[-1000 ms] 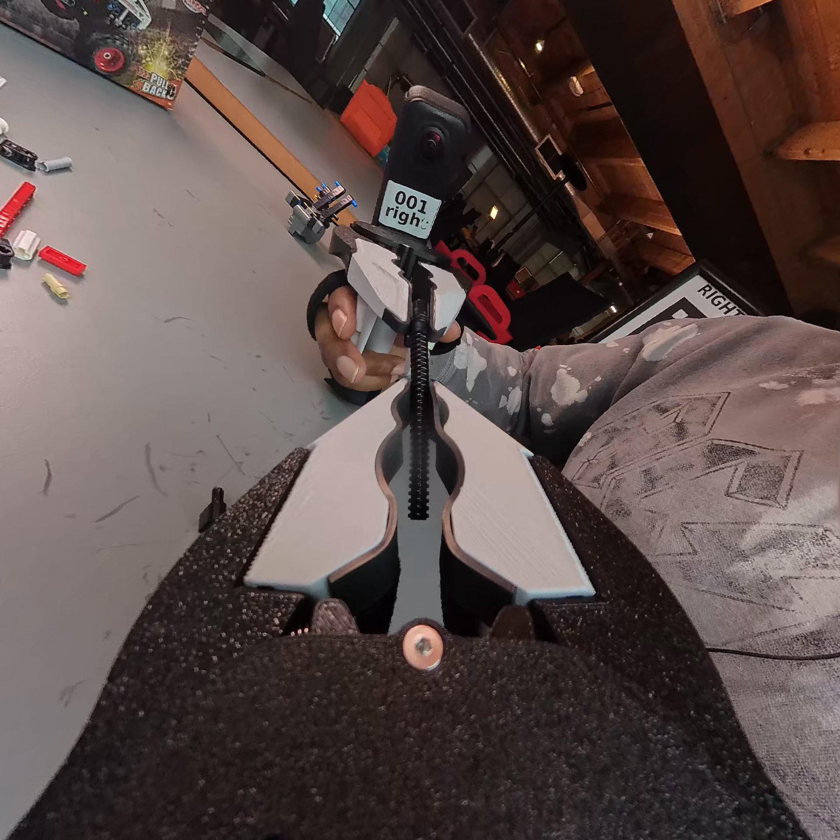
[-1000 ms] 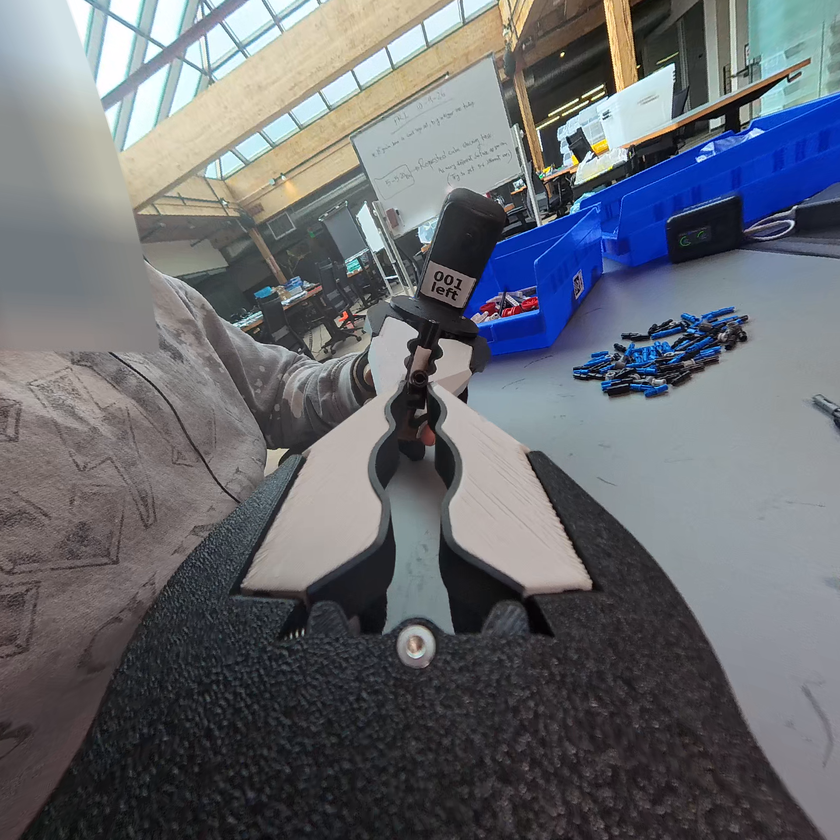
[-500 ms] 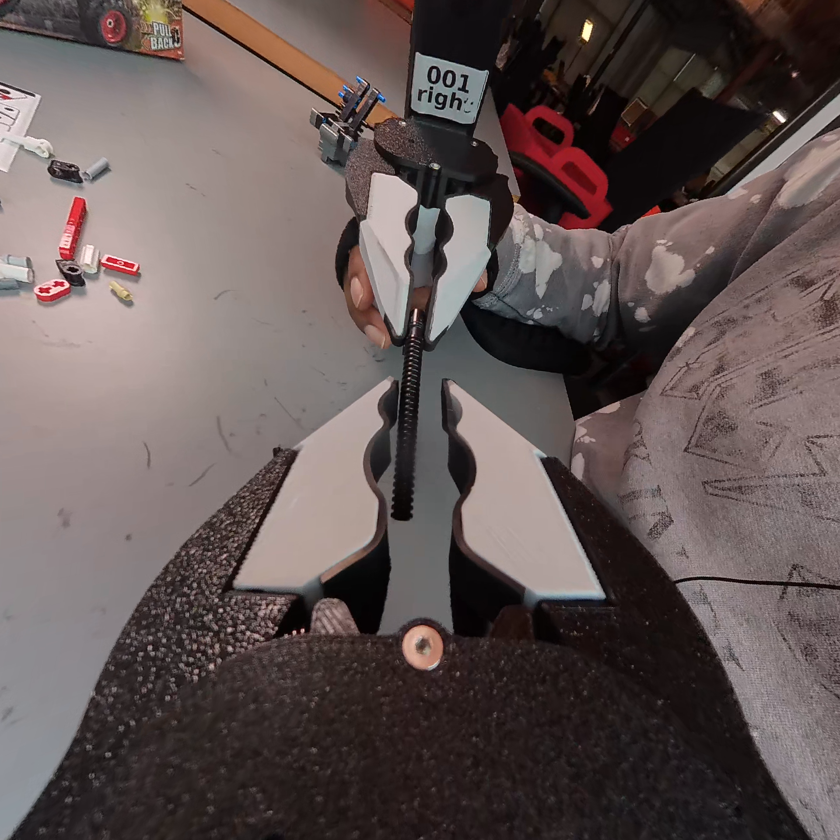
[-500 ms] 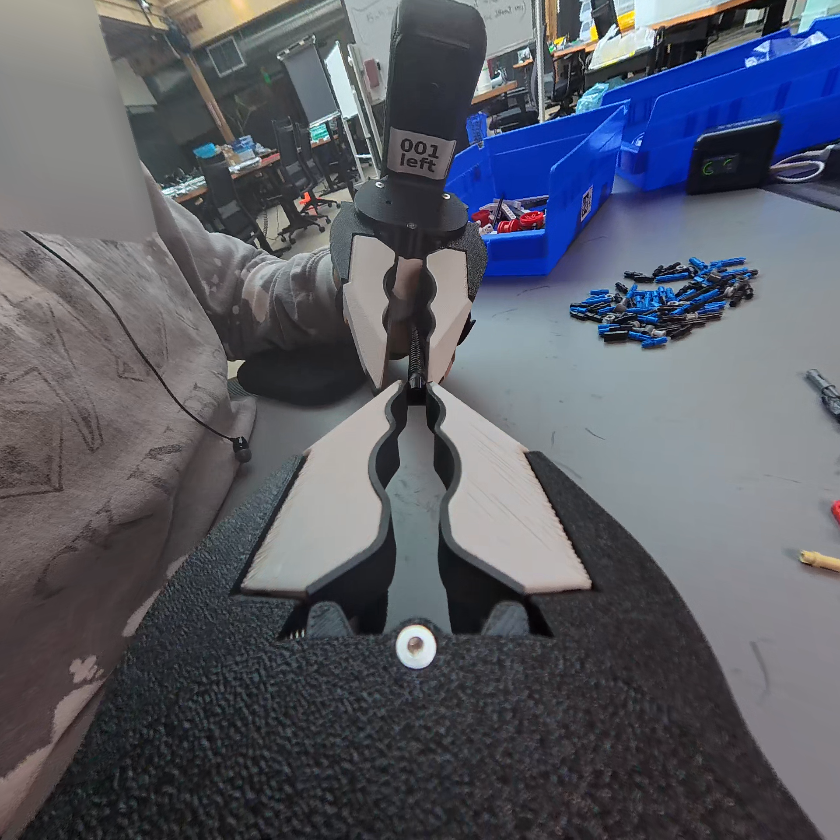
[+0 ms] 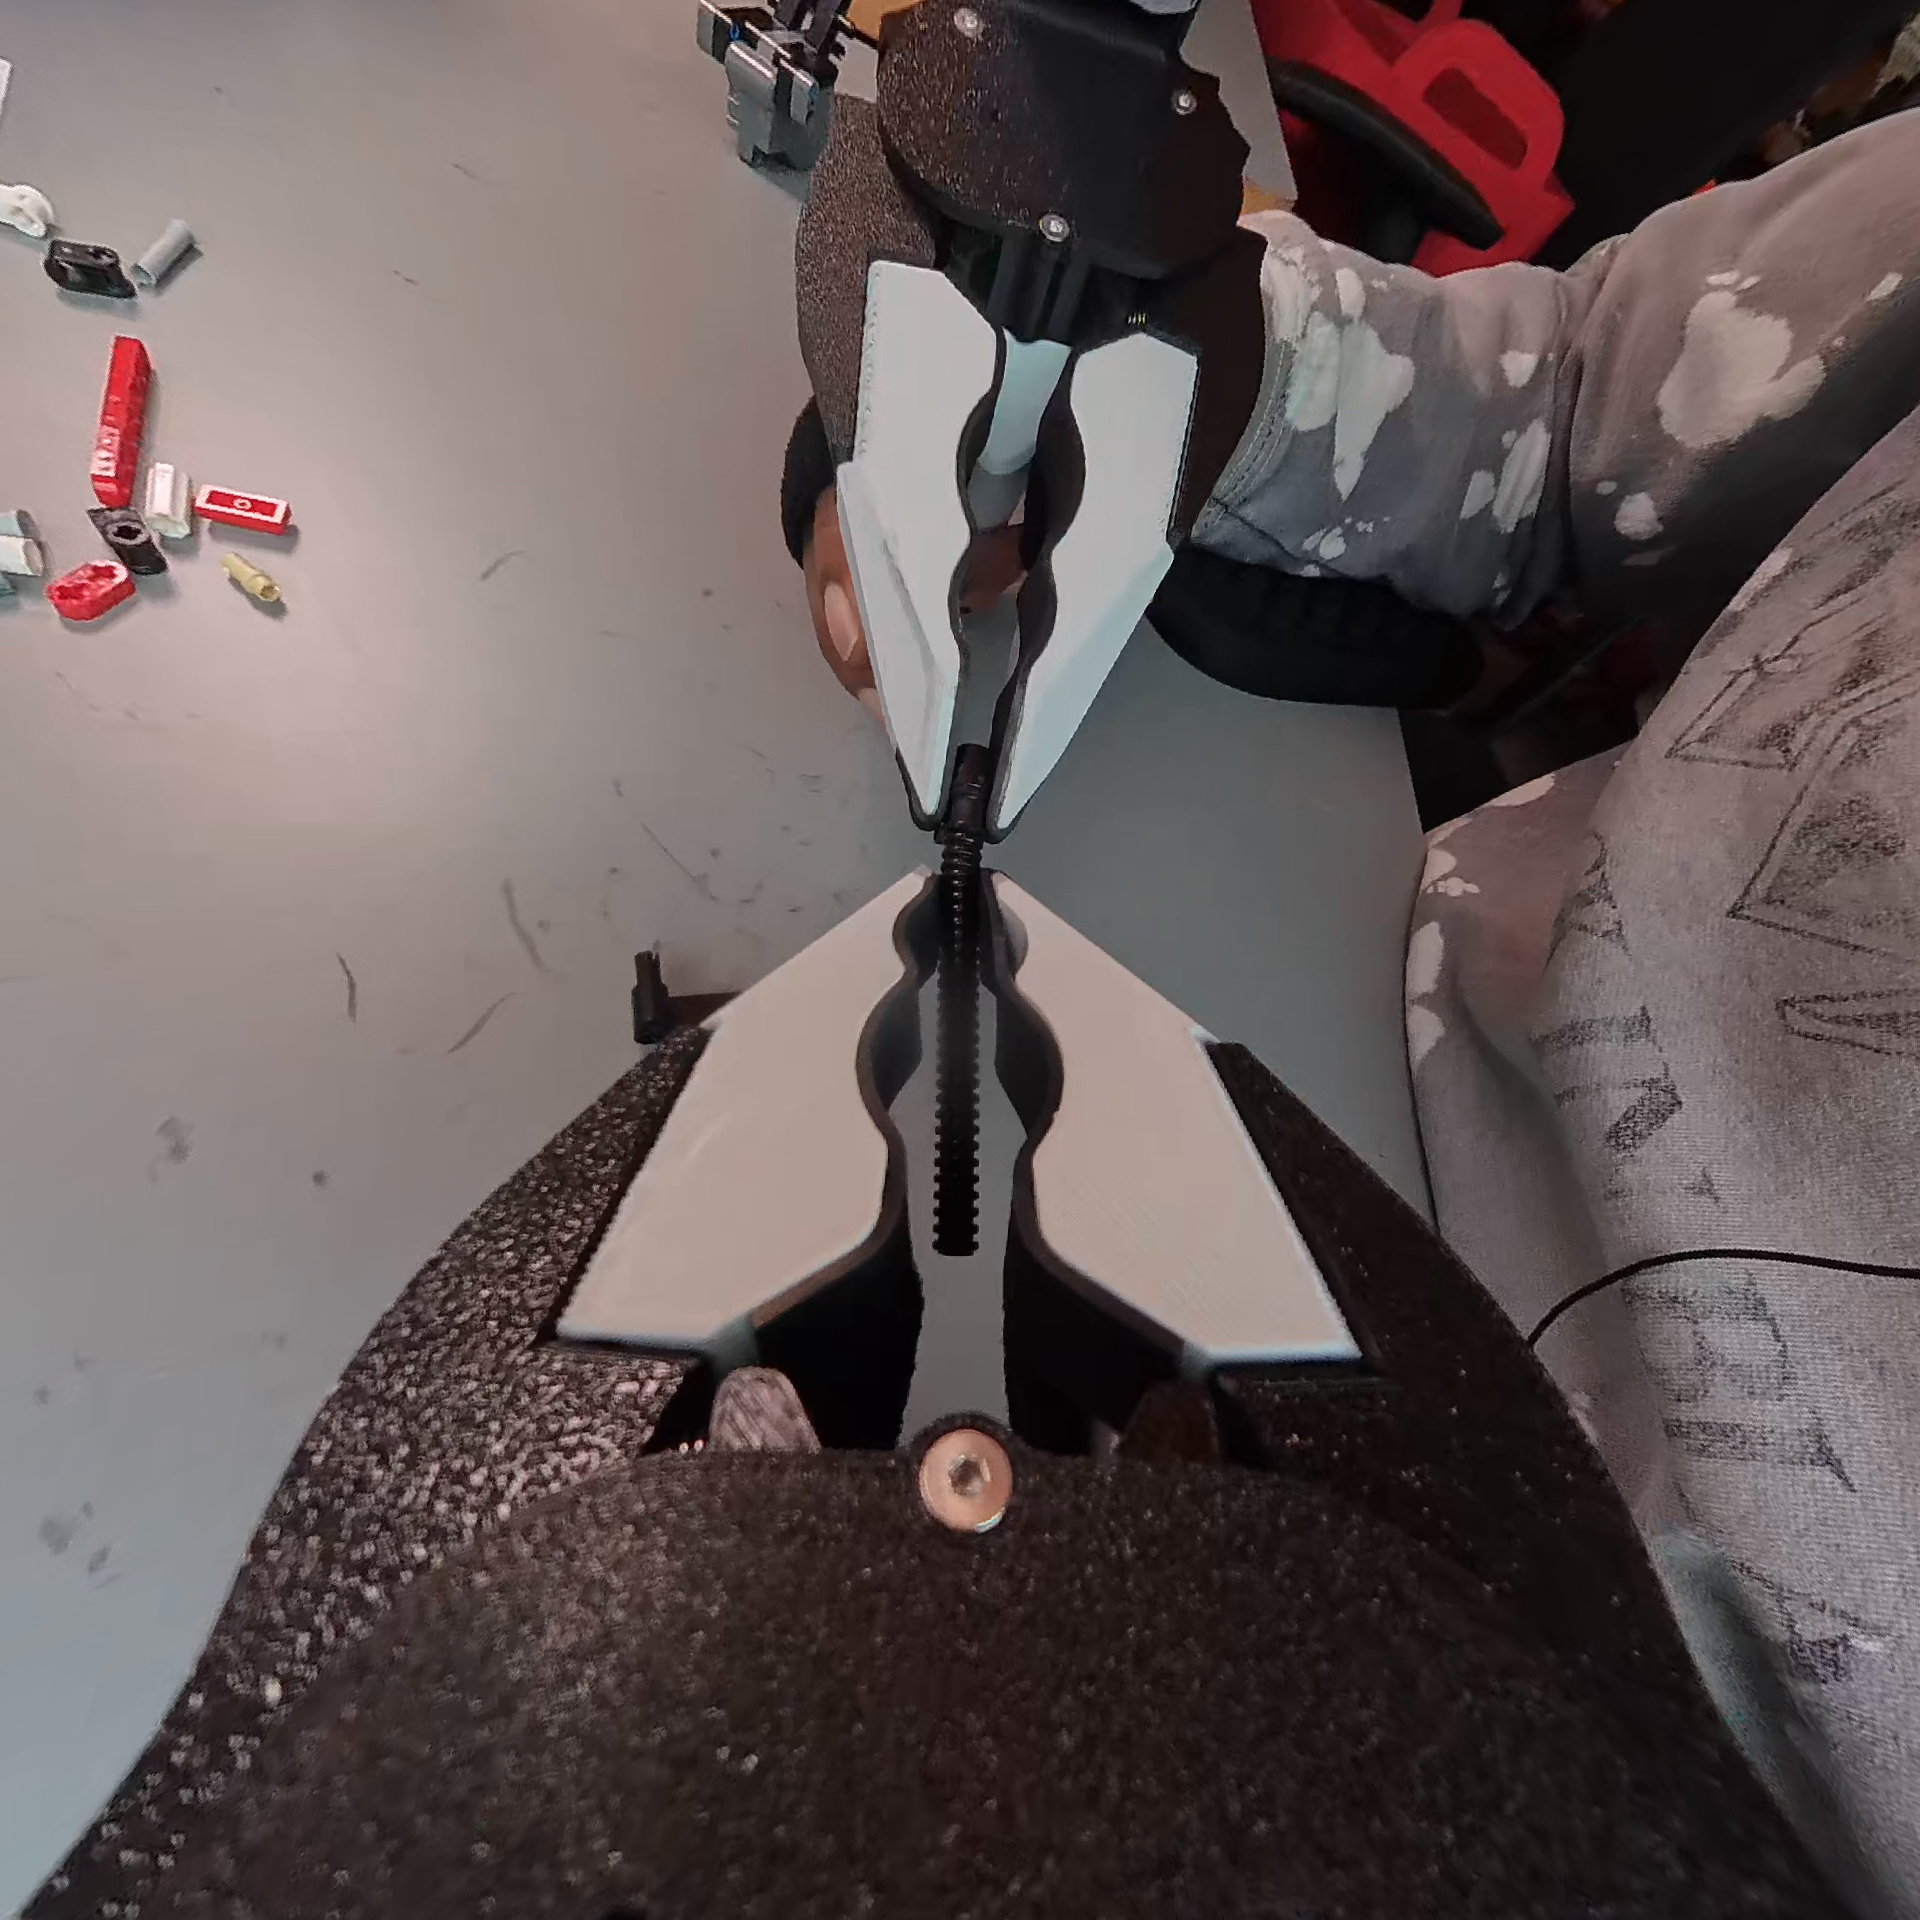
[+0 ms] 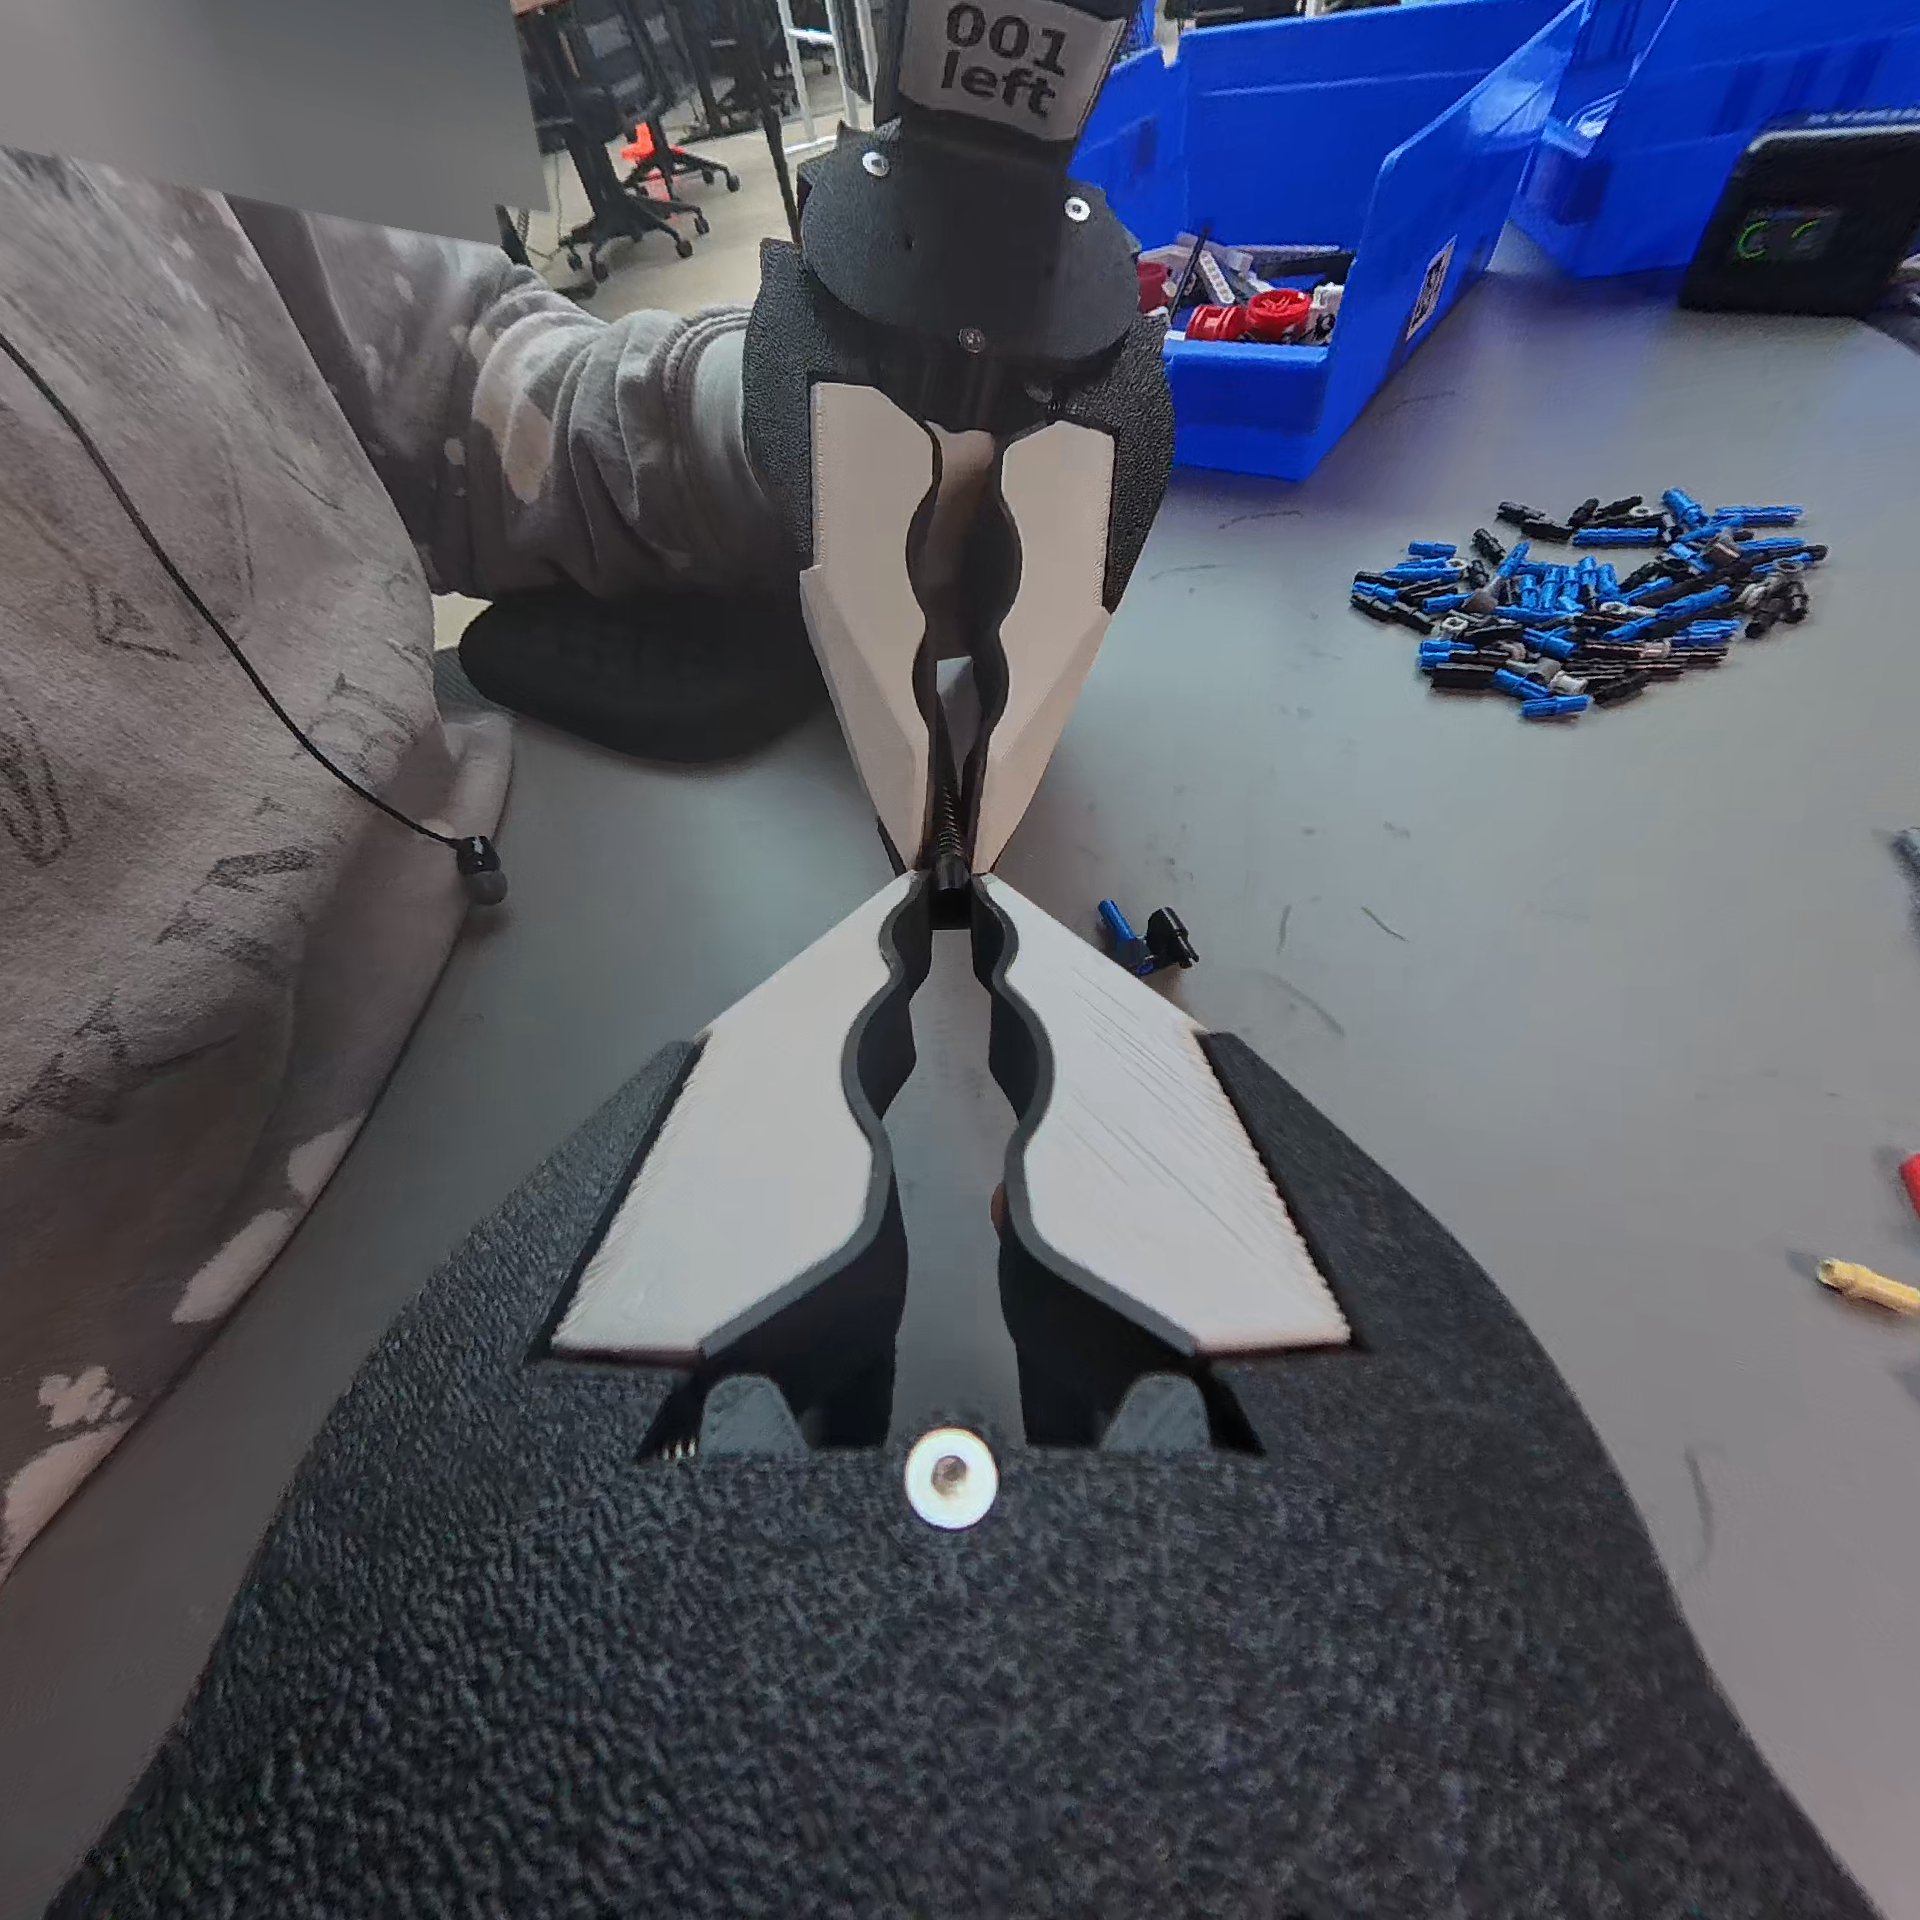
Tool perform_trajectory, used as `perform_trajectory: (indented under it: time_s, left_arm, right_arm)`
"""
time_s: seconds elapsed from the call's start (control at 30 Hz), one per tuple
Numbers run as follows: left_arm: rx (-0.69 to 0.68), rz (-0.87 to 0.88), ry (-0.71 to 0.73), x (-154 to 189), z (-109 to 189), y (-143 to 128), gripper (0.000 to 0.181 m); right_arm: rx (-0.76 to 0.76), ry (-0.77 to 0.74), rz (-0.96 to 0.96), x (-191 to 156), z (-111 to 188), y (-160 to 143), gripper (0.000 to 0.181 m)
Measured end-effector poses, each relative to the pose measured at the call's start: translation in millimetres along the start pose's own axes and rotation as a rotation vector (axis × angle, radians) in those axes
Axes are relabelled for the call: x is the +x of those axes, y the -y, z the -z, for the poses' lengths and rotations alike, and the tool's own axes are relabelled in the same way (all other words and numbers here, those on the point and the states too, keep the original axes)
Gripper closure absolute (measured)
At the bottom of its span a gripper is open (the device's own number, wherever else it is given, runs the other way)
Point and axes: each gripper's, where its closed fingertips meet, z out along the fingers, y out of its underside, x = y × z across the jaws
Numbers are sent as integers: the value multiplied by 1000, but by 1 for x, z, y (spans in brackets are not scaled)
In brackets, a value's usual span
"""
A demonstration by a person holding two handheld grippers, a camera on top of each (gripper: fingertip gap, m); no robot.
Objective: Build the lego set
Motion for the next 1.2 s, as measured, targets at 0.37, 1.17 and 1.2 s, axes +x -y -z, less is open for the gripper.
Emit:
perform_trajectory:
  time_s: [0.37,1.17,1.2]
  left_arm:
    - [-76,-25,-1,4,-14,-15,178]
    - [212,-41,-55,8,15,32,175]
    - [217,-52,-50,9,16,33,175]
  right_arm:
    - [-136,24,51,-7,-4,-21,175]
    - [173,-78,88,-4,15,36,165]
    - [174,-84,97,-5,16,38,164]
